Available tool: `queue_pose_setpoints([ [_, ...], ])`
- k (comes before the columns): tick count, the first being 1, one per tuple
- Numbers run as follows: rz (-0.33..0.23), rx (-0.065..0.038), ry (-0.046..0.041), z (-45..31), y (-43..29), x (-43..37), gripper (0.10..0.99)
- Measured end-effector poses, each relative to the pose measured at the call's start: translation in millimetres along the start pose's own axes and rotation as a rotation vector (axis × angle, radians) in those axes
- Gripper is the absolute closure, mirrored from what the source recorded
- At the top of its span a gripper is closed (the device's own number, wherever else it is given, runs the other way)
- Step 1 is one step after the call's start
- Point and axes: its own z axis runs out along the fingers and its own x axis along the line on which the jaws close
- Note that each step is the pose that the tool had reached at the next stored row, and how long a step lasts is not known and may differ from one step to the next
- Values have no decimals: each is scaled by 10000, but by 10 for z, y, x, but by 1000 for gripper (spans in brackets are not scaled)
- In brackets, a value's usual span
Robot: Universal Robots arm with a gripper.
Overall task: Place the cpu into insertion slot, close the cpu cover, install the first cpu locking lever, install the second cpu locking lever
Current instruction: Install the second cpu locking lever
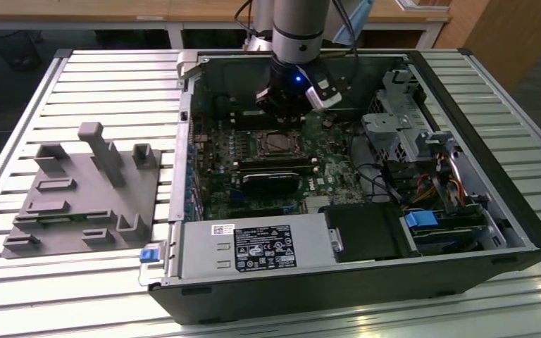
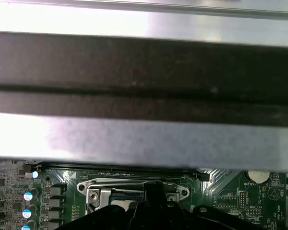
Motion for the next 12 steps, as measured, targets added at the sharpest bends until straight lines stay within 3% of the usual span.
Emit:
queue_pose_setpoints([
  [7, 1, 3, 1, -14, -5, 0, 980],
  [12, 1, 0, 0, -105, 1, -1, 980],
])
